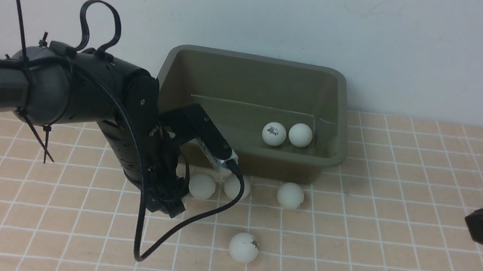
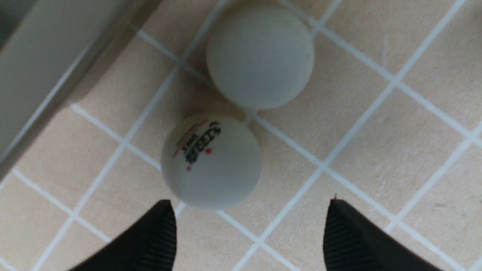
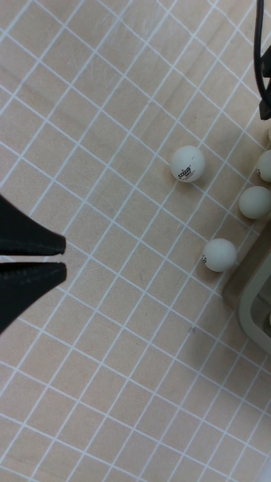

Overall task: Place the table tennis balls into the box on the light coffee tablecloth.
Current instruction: 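Reach for and grasp a ping pong ball on the table beside the basket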

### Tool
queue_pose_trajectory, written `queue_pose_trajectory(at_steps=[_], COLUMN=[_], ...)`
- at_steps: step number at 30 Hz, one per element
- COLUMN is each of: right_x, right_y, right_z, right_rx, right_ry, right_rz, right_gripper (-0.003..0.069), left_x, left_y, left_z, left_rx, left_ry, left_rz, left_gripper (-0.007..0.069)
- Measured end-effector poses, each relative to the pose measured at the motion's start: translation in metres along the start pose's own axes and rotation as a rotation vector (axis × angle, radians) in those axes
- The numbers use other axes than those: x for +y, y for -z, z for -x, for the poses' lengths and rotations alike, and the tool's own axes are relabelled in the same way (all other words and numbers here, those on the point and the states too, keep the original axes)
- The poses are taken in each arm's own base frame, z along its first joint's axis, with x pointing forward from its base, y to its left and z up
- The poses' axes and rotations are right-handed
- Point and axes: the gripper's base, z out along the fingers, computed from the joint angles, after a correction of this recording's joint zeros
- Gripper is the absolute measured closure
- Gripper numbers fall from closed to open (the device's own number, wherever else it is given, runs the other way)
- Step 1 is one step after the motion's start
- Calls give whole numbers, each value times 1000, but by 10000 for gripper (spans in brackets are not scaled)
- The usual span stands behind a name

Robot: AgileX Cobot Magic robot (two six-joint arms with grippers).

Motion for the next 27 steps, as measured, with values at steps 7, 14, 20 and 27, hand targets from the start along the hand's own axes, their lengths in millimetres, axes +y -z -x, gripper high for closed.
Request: queue_pose_trajectory(at_steps=[7, 14, 20, 27], right_x=[0, 0, -1, -1], right_y=[0, 0, 0, 0], right_z=[2, 2, 2, 2], right_rx=[-22, -27, -26, -26], right_ry=[0, 0, 2, 2], right_rz=[-3, -4, -6, -6], right_gripper=[636, 636, 636, 636], left_x=[4, 7, 7, 6], left_y=[0, -4, -16, -29], left_z=[2, 7, 6, 4], left_rx=[-24, -84, -72, -46], left_ry=[40, 42, 43, 43], left_rz=[48, 74, 69, 58], left_gripper=[242, 253, 253, 261])
